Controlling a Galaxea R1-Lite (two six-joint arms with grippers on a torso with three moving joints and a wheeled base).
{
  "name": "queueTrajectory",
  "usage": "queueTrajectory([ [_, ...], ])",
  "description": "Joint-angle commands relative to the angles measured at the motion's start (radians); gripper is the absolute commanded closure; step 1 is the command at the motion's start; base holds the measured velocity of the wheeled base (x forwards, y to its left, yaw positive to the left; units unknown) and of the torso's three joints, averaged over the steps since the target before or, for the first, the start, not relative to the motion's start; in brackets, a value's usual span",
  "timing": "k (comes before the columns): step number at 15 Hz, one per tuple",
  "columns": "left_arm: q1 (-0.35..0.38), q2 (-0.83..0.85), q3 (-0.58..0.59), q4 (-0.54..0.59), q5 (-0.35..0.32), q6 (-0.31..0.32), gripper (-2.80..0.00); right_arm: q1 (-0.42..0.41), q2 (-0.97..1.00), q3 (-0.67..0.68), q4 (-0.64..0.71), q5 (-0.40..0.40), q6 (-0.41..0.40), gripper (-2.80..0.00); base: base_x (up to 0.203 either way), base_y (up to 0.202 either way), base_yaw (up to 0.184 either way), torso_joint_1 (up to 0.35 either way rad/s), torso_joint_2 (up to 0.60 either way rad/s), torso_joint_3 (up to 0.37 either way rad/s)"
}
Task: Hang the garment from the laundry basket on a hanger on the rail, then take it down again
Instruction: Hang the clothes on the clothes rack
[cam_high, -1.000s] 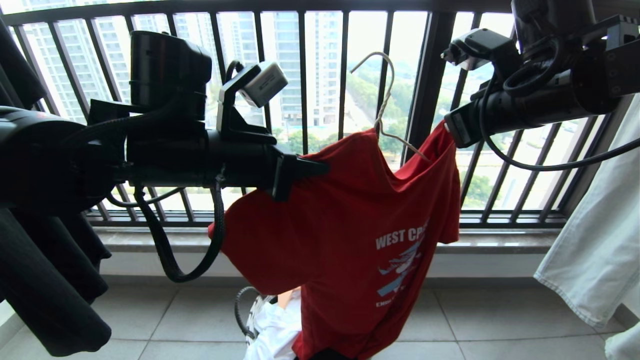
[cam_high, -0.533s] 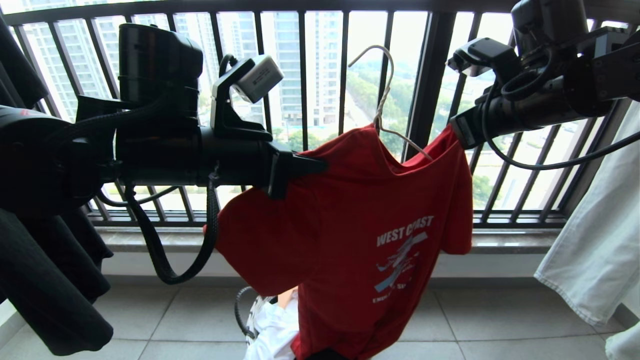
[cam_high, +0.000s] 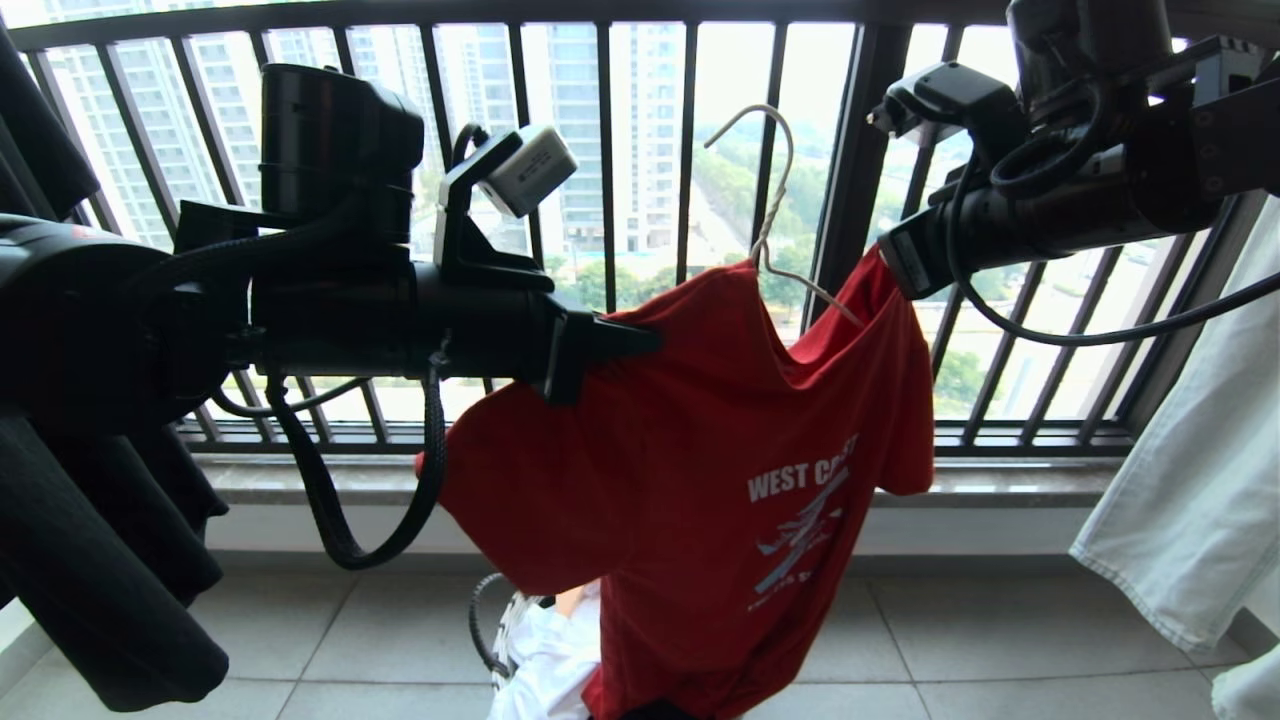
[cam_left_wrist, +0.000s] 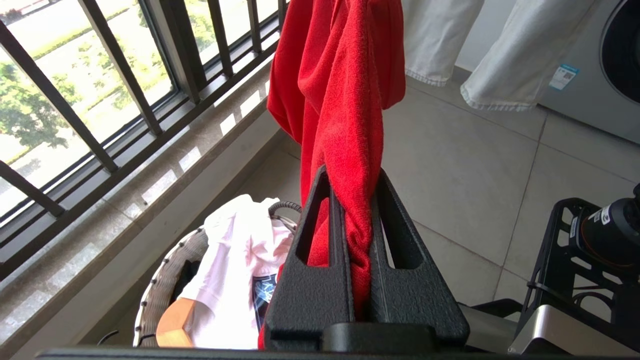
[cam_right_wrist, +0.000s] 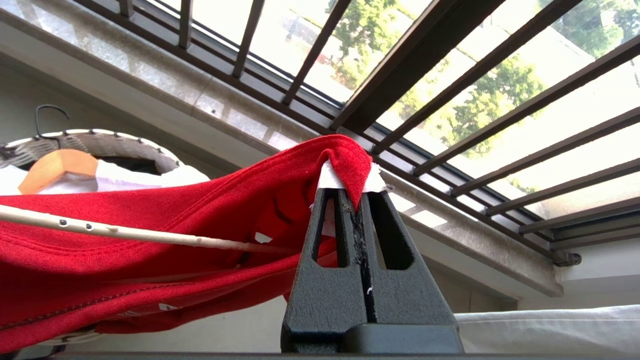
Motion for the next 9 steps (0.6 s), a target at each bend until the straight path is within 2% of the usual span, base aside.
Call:
queueTrajectory([
  [1, -0.004, 0.010, 0.001, -0.002, -0.003, -0.001, 0.00, 0.025, -0.006, -0.003, 0.003, 0.000, -0.002, 0.00, 0.000, 0.000, 0.000, 0.000, 0.00, 0.000],
  [6, -0.004, 0.043, -0.005, -0.008, 0.007, 0.009, 0.00, 0.097, -0.022, 0.005, 0.006, -0.002, 0.002, 0.00, 0.000, 0.000, 0.000, 0.000, 0.00, 0.000],
  [9, -0.004, 0.057, -0.004, -0.049, 0.018, 0.010, 0.00, 0.147, -0.041, 0.007, 0.008, -0.030, 0.008, 0.00, 0.000, 0.000, 0.000, 0.000, 0.00, 0.000],
])
